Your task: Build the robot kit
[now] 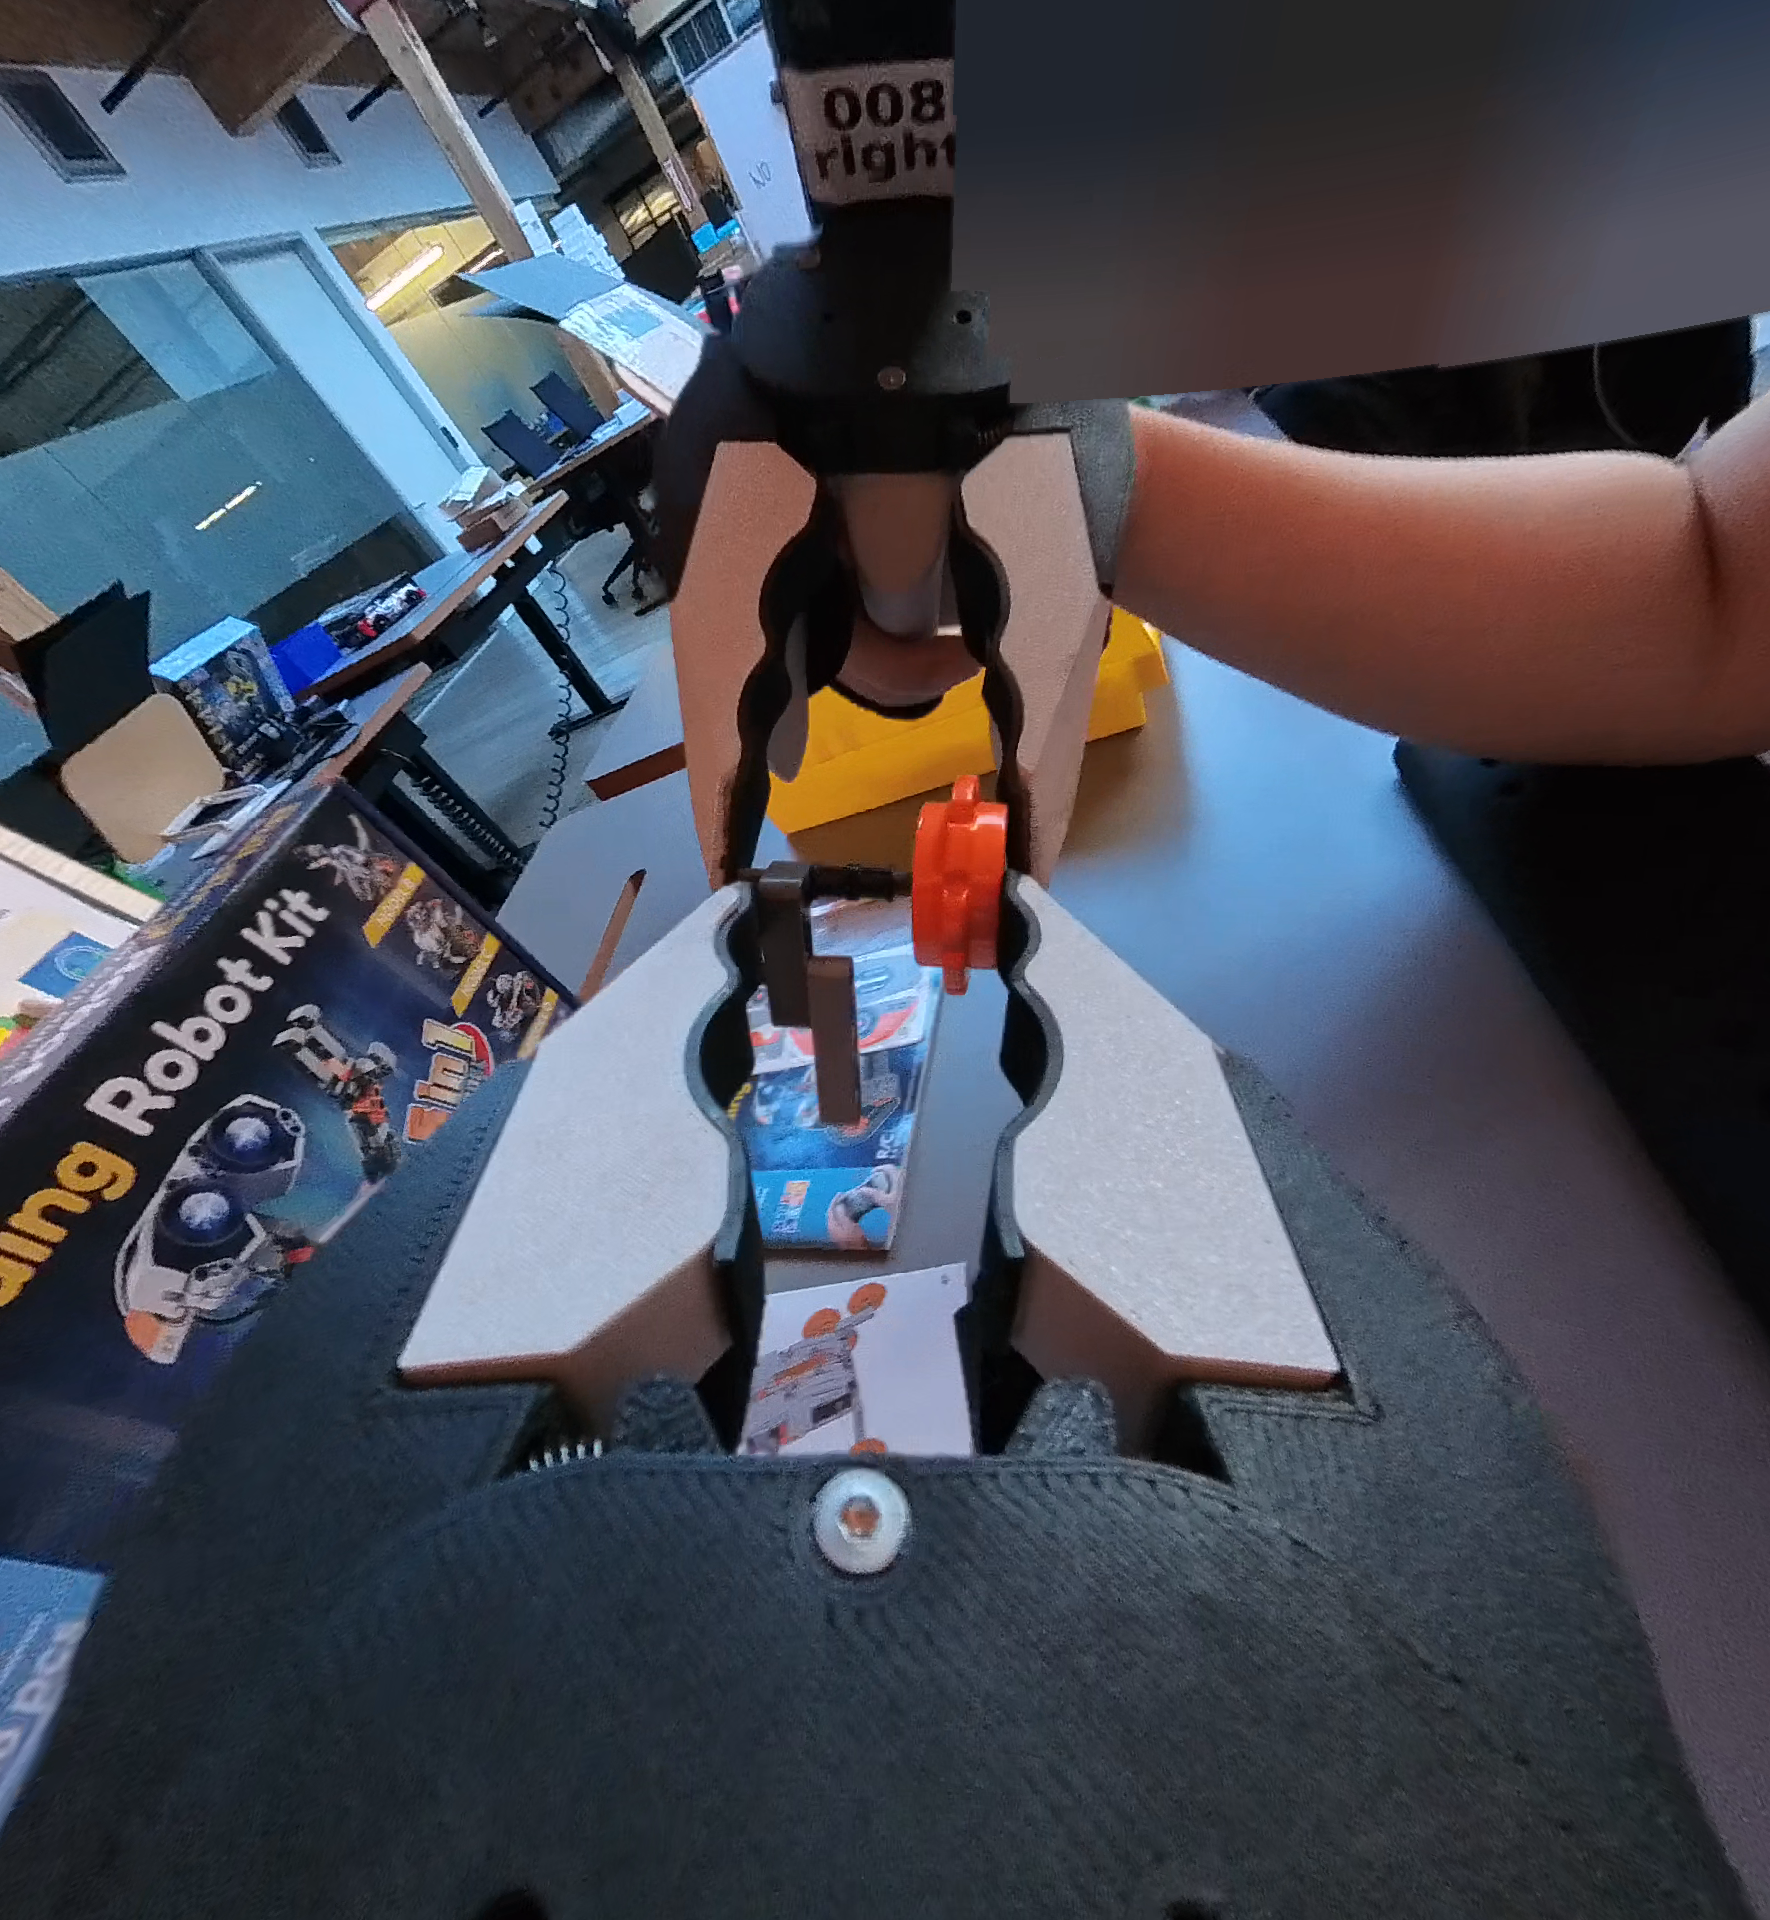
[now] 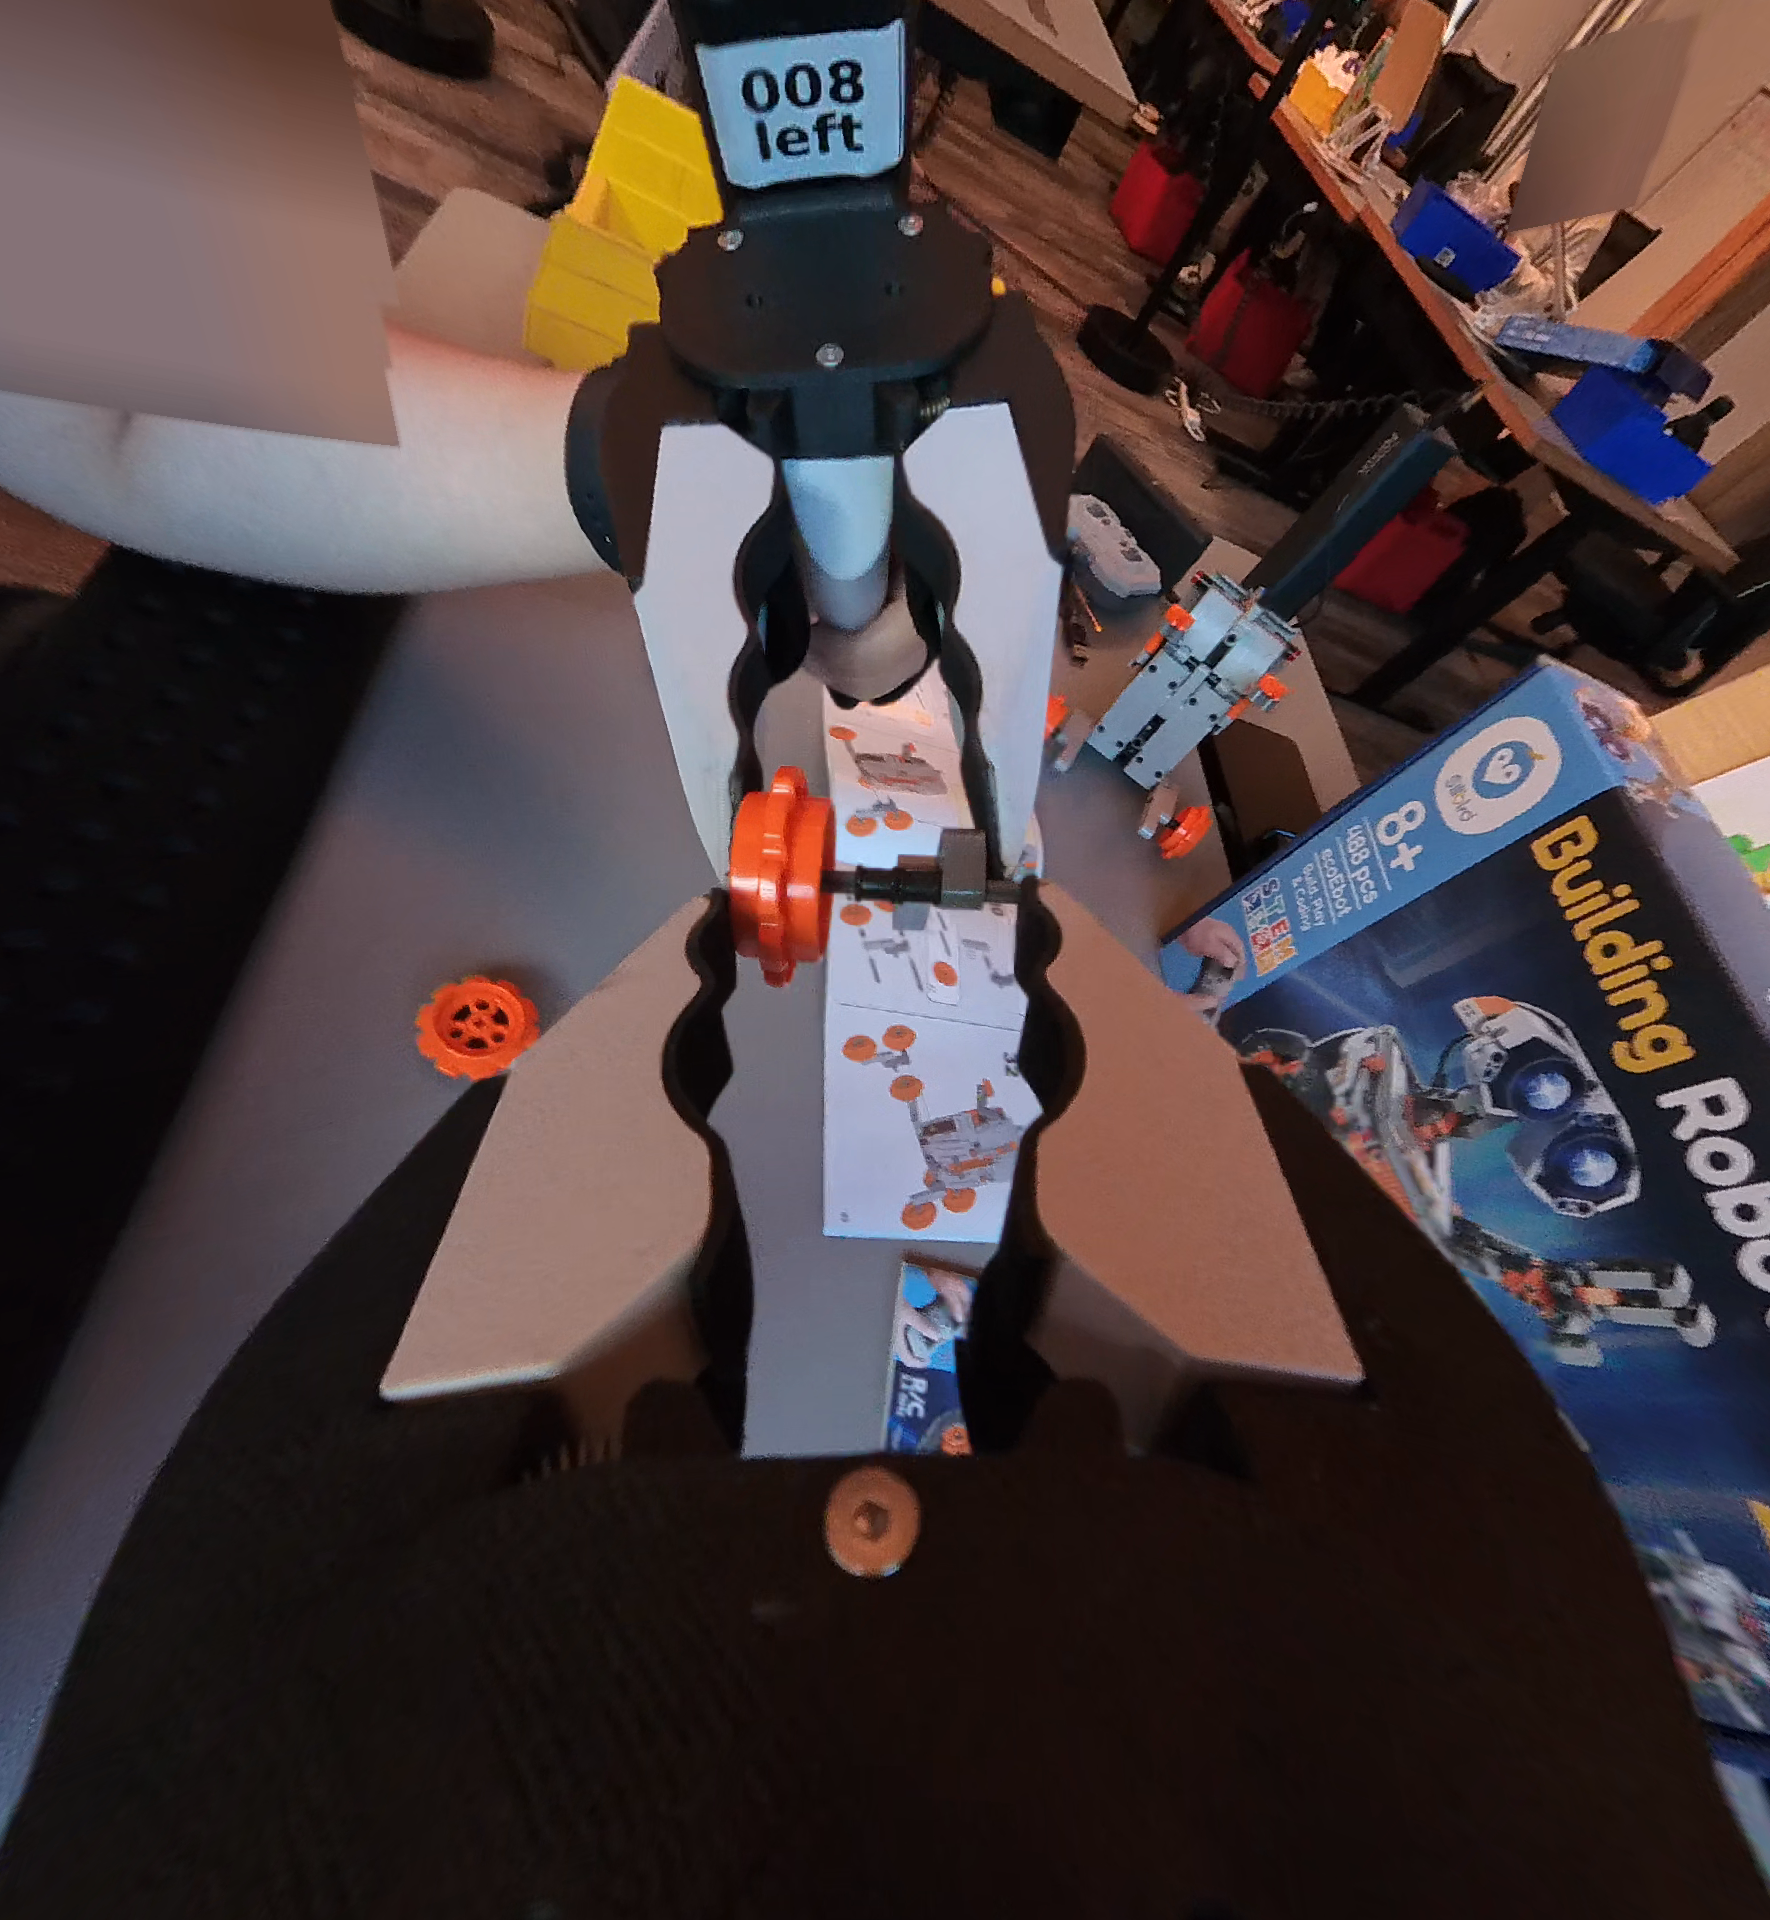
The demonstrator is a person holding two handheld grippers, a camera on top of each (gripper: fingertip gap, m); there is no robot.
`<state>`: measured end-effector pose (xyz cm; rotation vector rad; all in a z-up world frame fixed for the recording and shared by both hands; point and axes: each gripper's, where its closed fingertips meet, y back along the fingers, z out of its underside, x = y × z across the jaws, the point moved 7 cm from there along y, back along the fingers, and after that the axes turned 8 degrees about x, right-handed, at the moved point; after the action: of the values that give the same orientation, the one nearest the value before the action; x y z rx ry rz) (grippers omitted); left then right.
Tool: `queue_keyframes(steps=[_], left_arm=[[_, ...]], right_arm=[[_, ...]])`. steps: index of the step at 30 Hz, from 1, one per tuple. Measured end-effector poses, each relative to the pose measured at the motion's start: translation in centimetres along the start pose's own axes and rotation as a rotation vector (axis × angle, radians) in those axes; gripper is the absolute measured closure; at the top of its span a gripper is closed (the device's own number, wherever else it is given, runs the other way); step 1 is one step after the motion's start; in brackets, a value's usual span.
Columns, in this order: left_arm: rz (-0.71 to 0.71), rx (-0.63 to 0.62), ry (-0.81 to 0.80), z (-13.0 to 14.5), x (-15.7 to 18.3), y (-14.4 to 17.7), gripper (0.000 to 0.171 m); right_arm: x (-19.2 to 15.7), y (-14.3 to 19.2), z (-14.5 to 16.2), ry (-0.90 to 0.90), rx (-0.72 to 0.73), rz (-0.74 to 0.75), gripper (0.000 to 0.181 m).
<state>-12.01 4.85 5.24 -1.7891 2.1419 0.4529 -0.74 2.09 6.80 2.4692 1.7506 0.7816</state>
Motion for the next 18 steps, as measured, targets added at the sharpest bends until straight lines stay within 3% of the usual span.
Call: queue_keyframes(steps=[18], left_arm=[[0.022, -0.006, 0.090, 0.92, -0.34, 0.12, 0.128]], right_arm=[[0.37, -0.46, 0.89, -0.069, -0.010, -0.023, 0.128]])
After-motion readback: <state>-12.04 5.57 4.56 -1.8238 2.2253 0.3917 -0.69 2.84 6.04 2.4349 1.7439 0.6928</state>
